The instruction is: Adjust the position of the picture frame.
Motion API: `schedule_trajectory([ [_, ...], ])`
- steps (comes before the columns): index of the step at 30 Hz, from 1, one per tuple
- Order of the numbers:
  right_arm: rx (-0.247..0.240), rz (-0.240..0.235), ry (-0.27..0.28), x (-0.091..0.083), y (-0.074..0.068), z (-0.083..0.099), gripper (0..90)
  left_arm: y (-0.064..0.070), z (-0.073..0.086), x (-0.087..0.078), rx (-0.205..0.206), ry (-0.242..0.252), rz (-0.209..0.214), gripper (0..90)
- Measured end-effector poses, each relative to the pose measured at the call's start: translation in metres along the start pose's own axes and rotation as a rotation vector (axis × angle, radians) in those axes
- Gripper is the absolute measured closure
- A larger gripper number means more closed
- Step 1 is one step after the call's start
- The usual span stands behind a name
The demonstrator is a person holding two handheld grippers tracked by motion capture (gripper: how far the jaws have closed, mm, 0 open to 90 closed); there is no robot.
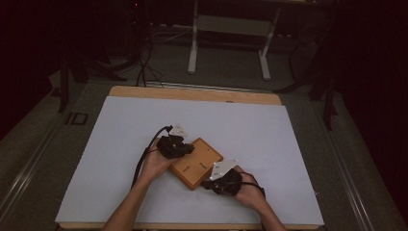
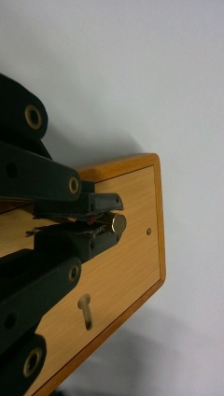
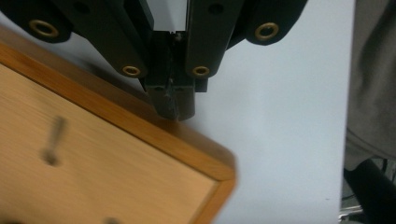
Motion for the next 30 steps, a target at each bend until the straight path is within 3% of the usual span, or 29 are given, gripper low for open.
schedule_trajectory([
  [5,0.092,0.074,0.038,-0.024,0.026,0.016,90.0,0.001,0.0,0.001,0.014,-0.007,0.003,85.0],
  [9,0.161,0.178,0.063,-0.037,0.044,0.025,90.0,0.001,0.0,0.002,0.012,-0.008,0.003,85.0],
  [13,0.216,0.266,0.079,-0.04,0.063,0.028,90.0,0.001,0.0,0.002,0.013,-0.011,0.003,85.0],
  [17,0.303,0.311,0.102,-0.031,0.086,0.03,90.0,0.001,0.0,0.002,0.014,-0.011,0.0,85.0],
  [22,0.364,0.295,0.06,-0.006,0.108,0.03,90.0,0.0,0.0,0.003,0.011,-0.016,0.001,85.0],
  [24,0.393,0.246,0.092,-0.002,0.113,0.03,90.0,0.0,0.0,0.003,0.011,-0.017,0.0,85.0],
  [26,0.407,0.23,0.095,-0.001,0.114,0.03,90.0,-0.001,0.0,0.003,0.005,-0.021,-0.008,85.0],
  [30,0.45,0.151,0.126,-0.003,0.11,0.037,90.0,-0.005,0.0,0.004,-0.016,-0.021,-0.016,85.1],
])
Point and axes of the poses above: each handheld gripper's, and its own axes: x roughly forward along the jaws, z roughly out of its underside, y roughly to its right, the point moved 1 cm from there along x, roughly forward along the jaws
